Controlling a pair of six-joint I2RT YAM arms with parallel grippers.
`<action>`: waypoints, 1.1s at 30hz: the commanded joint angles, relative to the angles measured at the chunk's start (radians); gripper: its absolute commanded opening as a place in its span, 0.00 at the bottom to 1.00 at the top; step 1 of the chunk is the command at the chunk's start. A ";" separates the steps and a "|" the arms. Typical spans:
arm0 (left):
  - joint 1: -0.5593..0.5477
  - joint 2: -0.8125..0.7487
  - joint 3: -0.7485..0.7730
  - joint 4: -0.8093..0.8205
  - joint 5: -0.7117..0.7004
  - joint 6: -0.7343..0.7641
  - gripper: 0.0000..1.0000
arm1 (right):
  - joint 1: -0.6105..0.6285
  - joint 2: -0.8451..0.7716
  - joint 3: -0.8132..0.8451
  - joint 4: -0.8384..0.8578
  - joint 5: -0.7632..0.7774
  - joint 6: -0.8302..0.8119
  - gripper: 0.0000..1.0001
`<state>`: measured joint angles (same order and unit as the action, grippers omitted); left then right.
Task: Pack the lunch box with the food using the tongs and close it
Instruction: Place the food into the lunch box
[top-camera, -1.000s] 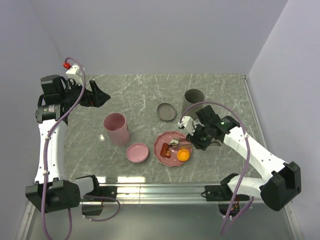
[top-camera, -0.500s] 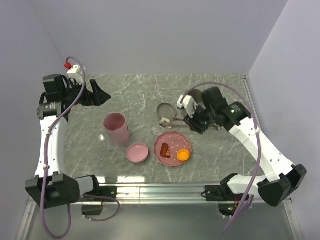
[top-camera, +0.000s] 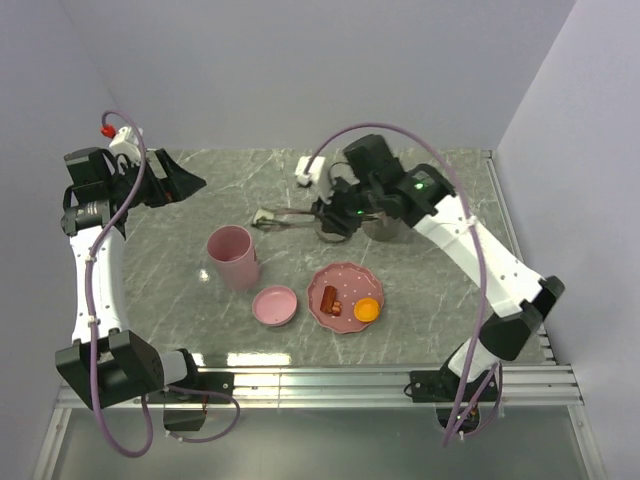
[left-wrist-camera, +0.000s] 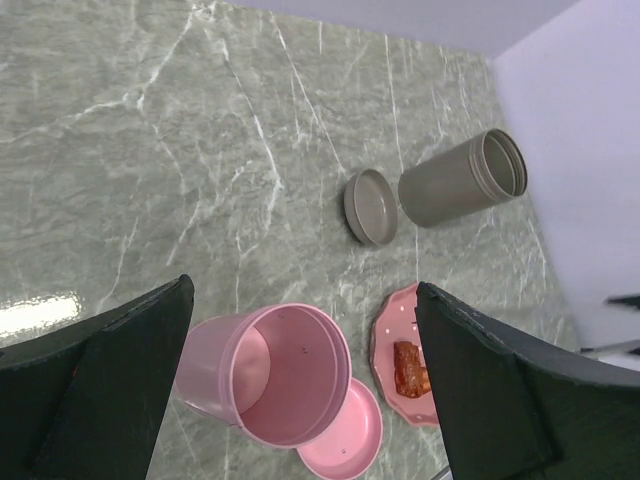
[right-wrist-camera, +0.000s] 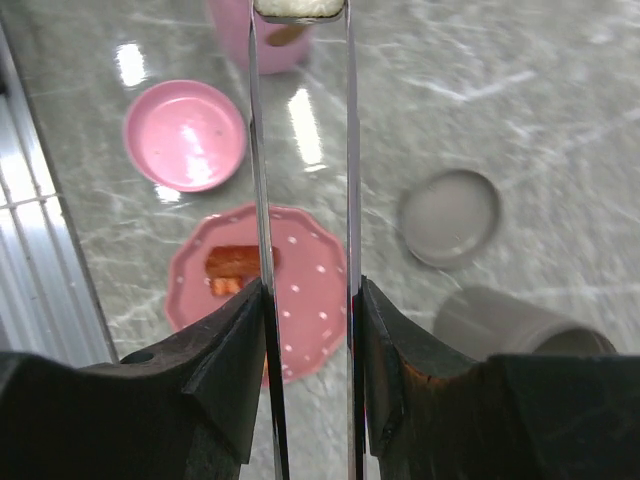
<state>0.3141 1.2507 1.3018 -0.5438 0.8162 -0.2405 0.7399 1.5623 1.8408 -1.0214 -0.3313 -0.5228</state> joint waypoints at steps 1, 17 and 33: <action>0.037 -0.005 0.034 0.057 0.060 -0.051 0.99 | 0.073 0.041 0.040 0.070 0.014 0.027 0.37; 0.060 -0.020 0.005 0.088 0.112 -0.068 0.99 | 0.165 0.268 0.193 0.122 0.109 0.060 0.40; 0.071 -0.014 0.010 0.079 0.118 -0.060 0.99 | 0.191 0.295 0.213 0.113 0.112 0.066 0.63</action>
<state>0.3786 1.2560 1.3014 -0.4938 0.9039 -0.3016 0.9207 1.8889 2.0033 -0.9432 -0.2249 -0.4633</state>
